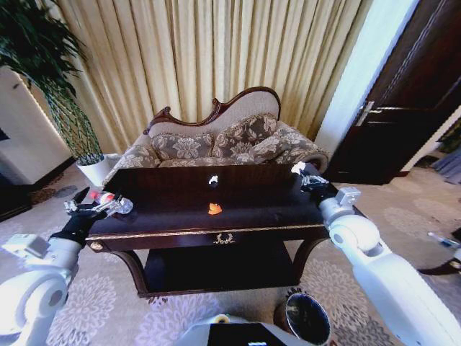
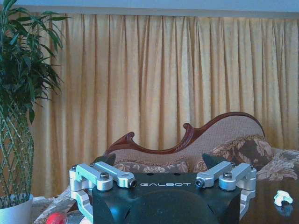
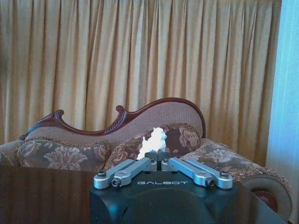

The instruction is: Move to the front of the table and place the trash on the table into the trash bin.

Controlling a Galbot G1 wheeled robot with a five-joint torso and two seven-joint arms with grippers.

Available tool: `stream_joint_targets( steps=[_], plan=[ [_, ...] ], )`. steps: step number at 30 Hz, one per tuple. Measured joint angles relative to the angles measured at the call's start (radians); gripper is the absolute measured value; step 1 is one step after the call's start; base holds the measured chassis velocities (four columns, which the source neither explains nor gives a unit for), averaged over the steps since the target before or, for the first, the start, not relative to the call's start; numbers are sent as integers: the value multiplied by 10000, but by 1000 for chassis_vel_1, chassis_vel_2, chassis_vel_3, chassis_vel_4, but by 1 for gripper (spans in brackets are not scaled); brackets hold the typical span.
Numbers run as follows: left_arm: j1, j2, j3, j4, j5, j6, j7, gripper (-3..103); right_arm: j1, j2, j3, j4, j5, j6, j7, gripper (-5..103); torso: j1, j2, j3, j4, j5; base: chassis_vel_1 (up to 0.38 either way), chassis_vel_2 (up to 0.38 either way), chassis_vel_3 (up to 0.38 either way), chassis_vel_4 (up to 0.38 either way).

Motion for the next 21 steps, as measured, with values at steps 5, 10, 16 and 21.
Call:
stream_joint_targets(
  steps=[5, 10, 16, 21],
  plan=[
    [-51, -3, 26, 0, 2, 5, -2, 100, 32, 14, 1, -38, -4, -20, 26, 0, 0, -1, 0, 0, 0, 68, -60, -66, 58],
    [-43, -14, 24, 2, 9, 12, -3, 100, 56, 53, -16, -68, -10, -21, 22, 0, 0, -1, 0, -1, 1, 98, -94, -98, 103],
    [-34, -46, 31, 4, 26, 20, -5, 100, 58, 95, -26, -105, -53, -20, 13, 0, -1, 0, -1, -1, 1, 115, -105, -107, 109],
    [-56, -40, 50, -4, 29, 42, -5, 100, 52, 117, -7, -117, -56, -4, -22, 0, -1, -1, 0, 0, 0, 114, -112, -101, 107]
  ],
)
